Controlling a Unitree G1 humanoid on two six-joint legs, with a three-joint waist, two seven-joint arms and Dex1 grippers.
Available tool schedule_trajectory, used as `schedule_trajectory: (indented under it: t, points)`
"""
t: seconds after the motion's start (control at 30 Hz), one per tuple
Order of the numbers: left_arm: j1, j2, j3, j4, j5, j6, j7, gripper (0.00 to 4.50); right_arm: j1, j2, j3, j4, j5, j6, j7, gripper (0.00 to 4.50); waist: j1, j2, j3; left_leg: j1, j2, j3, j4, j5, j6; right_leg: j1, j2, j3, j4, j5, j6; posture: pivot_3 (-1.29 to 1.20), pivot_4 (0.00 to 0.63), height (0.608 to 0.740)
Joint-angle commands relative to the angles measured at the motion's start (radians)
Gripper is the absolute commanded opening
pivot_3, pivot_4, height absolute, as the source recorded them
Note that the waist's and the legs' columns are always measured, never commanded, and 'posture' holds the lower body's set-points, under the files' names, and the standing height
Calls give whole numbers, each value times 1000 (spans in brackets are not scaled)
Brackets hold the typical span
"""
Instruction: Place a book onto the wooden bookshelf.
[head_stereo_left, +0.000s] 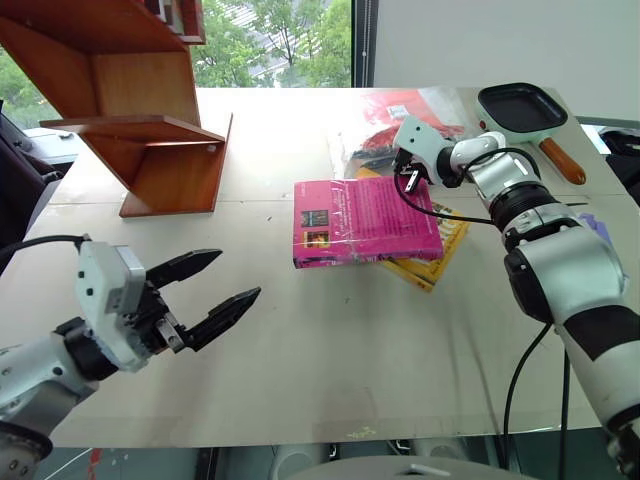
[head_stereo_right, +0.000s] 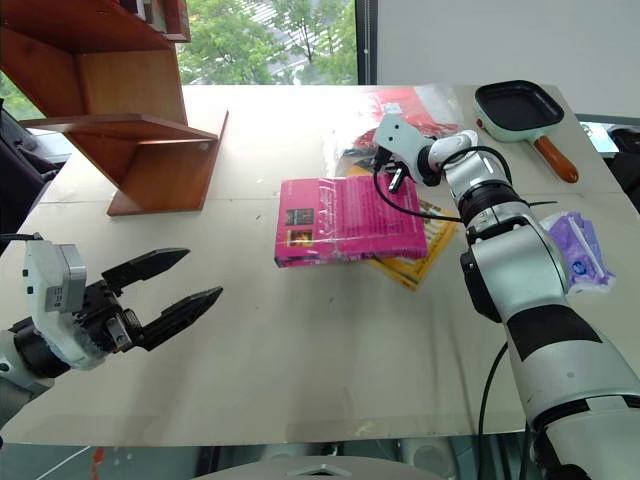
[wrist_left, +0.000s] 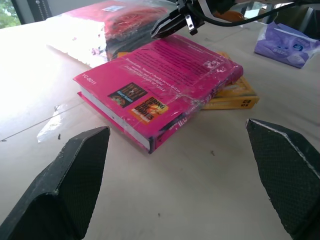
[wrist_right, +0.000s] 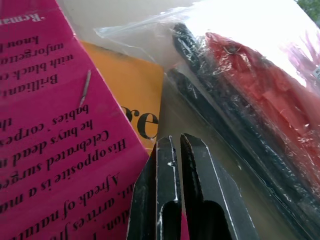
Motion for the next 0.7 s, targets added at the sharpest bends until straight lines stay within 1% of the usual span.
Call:
schedule_trajectory:
  t: [0.03, 0.33, 0.5, 0.7]
  points:
    - [-2, 10, 6, -22, -1, -8, -3, 4500, -12, -20, 16, -15, -33, -13, 39, 40, 1, 0, 0, 0, 0, 0, 0, 0, 0, 0, 0, 0, 0, 0, 0, 0, 150, 740]
    - [-35, 24, -54, 7, 26, -12, -24, 4500, 16, -71, 31, -31, -59, 22, 193, 40, 3, -2, -1, 1, 0, 0, 0, 0, 0, 1, -1, 0, 0, 0, 0, 0, 150, 740]
    - [-55, 29, -73, 25, 35, -12, -38, 4500, 25, -93, 43, -44, -69, 49, 239, 40, 3, -2, -1, 1, 0, 0, 0, 0, 0, 1, -1, 0, 1, 0, 0, 0, 150, 740]
    - [-72, 28, -95, 37, 46, -15, -50, 4500, 53, -129, 63, -64, -88, 83, 234, 40, 7, -4, -2, 1, 0, 0, 0, 0, 0, 1, -1, 0, 1, 0, 0, 0, 150, 740]
